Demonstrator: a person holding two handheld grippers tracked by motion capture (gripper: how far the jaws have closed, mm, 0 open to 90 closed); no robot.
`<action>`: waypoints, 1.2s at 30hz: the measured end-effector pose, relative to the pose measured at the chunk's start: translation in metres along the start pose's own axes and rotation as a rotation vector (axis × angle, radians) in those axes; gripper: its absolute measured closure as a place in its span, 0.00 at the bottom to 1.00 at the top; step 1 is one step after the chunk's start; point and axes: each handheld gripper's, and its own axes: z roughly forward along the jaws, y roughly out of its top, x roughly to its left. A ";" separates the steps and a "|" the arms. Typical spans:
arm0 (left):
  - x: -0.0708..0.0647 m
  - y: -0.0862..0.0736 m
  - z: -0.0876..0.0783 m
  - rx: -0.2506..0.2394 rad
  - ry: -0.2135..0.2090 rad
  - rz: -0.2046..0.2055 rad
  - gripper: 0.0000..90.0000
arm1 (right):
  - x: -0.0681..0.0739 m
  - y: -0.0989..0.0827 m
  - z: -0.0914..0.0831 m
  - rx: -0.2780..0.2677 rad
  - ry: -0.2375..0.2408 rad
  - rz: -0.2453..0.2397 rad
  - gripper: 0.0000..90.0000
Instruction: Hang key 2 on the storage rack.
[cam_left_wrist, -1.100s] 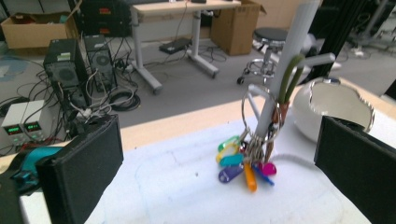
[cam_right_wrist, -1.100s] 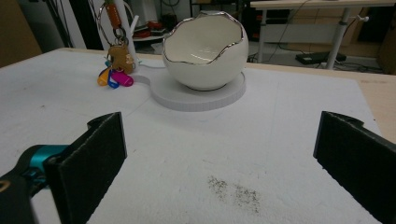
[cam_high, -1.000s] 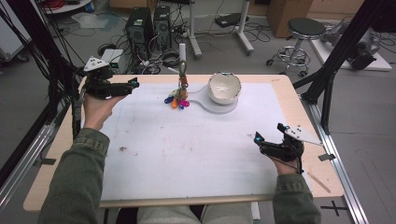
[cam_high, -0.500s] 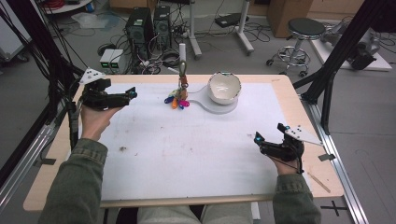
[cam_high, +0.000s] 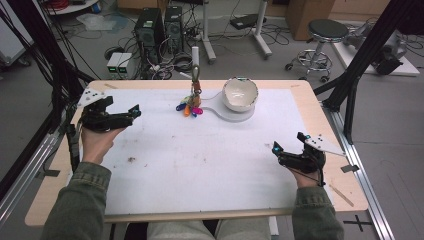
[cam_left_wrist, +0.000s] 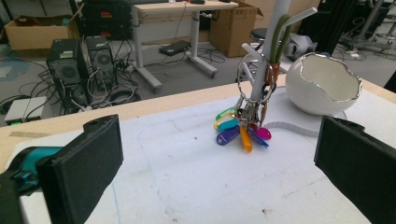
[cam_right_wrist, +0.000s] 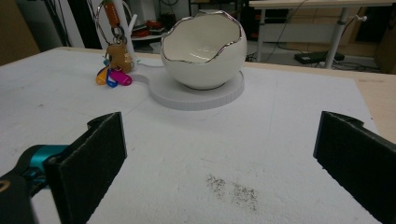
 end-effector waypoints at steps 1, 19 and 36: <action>0.001 -0.001 -0.001 -0.002 0.001 -0.002 0.02 | 0.000 0.000 0.000 -0.002 -0.001 -0.002 0.02; 0.007 -0.034 -0.016 -0.008 0.025 -0.028 0.02 | 0.000 0.000 0.000 0.002 -0.001 -0.002 0.02; 0.012 -0.063 -0.030 -0.021 0.070 -0.034 0.02 | 0.001 0.000 0.000 0.000 0.003 -0.006 0.02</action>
